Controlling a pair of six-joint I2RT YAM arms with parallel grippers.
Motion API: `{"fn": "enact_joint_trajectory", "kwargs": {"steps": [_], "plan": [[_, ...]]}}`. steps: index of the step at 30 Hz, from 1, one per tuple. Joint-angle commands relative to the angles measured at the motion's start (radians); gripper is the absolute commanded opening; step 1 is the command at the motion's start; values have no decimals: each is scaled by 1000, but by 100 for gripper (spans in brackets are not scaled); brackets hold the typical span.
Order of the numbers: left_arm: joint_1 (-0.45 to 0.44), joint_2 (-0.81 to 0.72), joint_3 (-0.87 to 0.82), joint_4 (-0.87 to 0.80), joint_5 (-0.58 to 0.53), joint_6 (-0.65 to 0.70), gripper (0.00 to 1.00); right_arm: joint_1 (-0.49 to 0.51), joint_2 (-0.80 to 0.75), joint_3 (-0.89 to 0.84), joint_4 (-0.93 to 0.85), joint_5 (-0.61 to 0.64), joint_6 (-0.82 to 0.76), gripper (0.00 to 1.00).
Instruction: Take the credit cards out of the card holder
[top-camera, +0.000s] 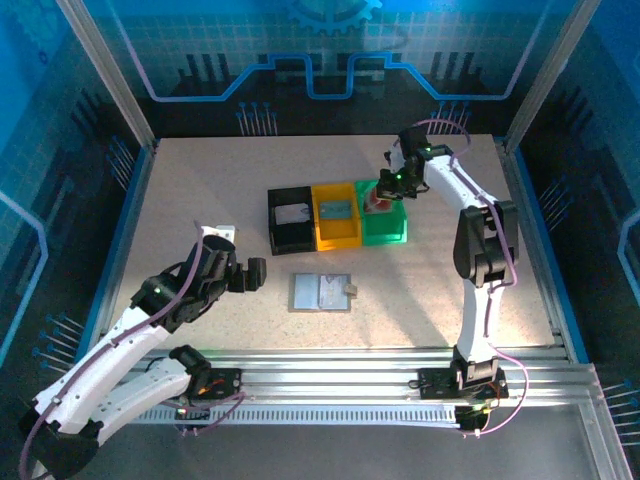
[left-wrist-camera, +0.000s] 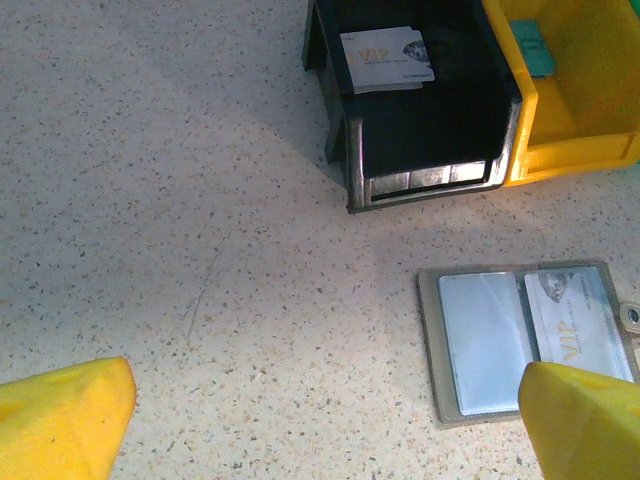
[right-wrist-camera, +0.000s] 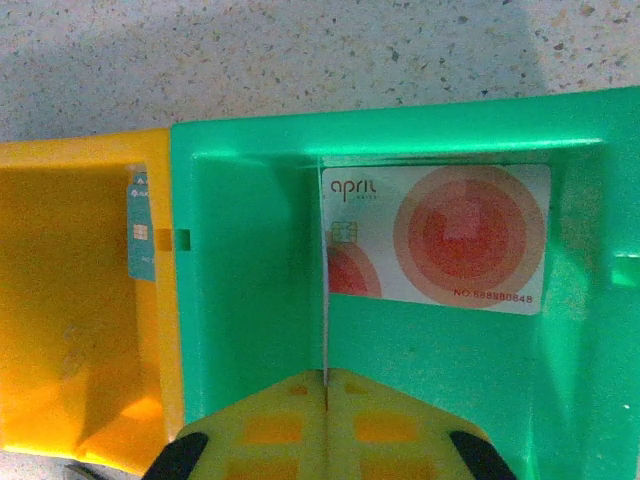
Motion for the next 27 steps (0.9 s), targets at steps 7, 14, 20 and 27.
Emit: {"fn": "enact_joint_trajectory", "kwargs": {"steps": [7,14,20,27], "plan": [[9,-2,-5,16,-22,25,99,-8,48,57,-17,-26,-10,0],[9,-1,-4,16,-20,25,99,-8,70,91,-31,-1,-6,0],[9,0,-6,16,-19,25,99,-7,95,120,-60,42,-9,0],[9,2,-5,16,-20,25,99,-6,103,121,-63,58,-13,0]]}}
